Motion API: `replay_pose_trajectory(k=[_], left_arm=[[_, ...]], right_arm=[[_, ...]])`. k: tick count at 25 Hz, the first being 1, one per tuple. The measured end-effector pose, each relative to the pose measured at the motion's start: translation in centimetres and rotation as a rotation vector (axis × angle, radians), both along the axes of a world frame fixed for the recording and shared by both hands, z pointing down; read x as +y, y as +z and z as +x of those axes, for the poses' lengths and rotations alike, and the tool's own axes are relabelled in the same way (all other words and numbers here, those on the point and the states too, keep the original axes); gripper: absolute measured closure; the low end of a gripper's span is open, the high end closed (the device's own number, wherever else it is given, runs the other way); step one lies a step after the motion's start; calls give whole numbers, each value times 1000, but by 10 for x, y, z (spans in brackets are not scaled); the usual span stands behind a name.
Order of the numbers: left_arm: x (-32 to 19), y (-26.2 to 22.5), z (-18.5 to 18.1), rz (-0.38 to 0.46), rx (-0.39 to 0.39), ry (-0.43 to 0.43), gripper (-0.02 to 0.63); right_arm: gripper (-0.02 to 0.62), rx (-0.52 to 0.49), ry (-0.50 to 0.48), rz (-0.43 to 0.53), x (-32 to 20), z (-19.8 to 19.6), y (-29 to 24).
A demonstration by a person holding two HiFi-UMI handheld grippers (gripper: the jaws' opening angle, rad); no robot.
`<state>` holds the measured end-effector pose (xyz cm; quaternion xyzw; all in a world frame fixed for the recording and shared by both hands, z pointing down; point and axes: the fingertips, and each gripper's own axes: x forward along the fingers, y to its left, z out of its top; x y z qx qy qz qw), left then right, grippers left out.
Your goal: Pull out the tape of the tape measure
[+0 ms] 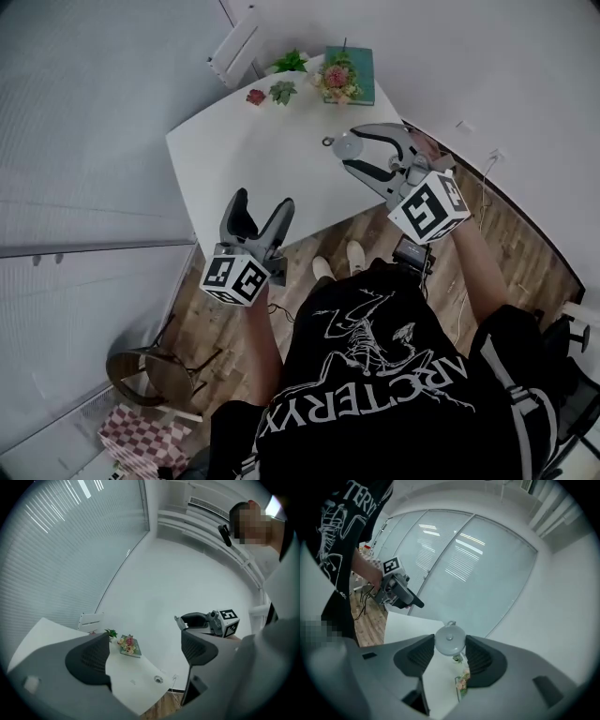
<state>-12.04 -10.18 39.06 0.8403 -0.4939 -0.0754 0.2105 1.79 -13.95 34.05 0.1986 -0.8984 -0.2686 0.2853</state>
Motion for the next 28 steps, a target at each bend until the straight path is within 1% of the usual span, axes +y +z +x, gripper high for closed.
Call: replay_pose_trajectory(k=[2, 4, 6, 8, 10, 12, 13, 15, 16, 17, 19, 20, 21, 22, 23, 28], left_arm=[[-1, -1, -1, -7, 38, 6, 107], [-1, -6, 2, -10, 84, 27, 98], [0, -15, 12, -1, 133, 77, 97], [1, -27, 24, 25, 171, 135, 98], [-2, -36, 33, 52, 189, 174, 101], [-5, -41, 37, 65, 199, 195, 106], [-6, -42, 38, 67, 203, 204, 121], [-8, -43, 39, 71, 204, 215, 178], [-8, -43, 37, 77, 199, 214, 221], [-9, -43, 36, 84, 189, 211, 276], [-10, -43, 36, 98, 162, 217, 428], [-9, -43, 38, 103, 155, 232, 468], [-7, -45, 40, 108, 153, 249, 534], [-6, -46, 41, 112, 155, 263, 575], [-6, -47, 41, 115, 158, 270, 586], [-8, -41, 37, 95, 164, 268, 591]], right_arm=[[377, 12, -32, 8, 6, -6, -1], [377, 23, -66, 9, 12, -13, -3], [377, 39, -108, 10, 19, -22, -4], [377, 54, -159, 13, 27, -32, -2], [377, 76, -209, 19, 34, -42, 2], [377, 90, -245, 22, 40, -50, 5], [377, 91, -258, 21, 43, -53, 5], [377, 90, -279, 16, 46, -58, 6], [377, 89, -288, 13, 47, -60, 6], [377, 87, -296, 9, 48, -62, 7], [377, 83, -307, 2, 49, -64, 7], [377, 83, -309, 1, 49, -65, 7], [377, 85, -309, 1, 48, -65, 7], [377, 86, -309, 0, 48, -65, 8], [377, 87, -307, -3, 47, -65, 8], [377, 88, -296, -21, 40, -61, 14]])
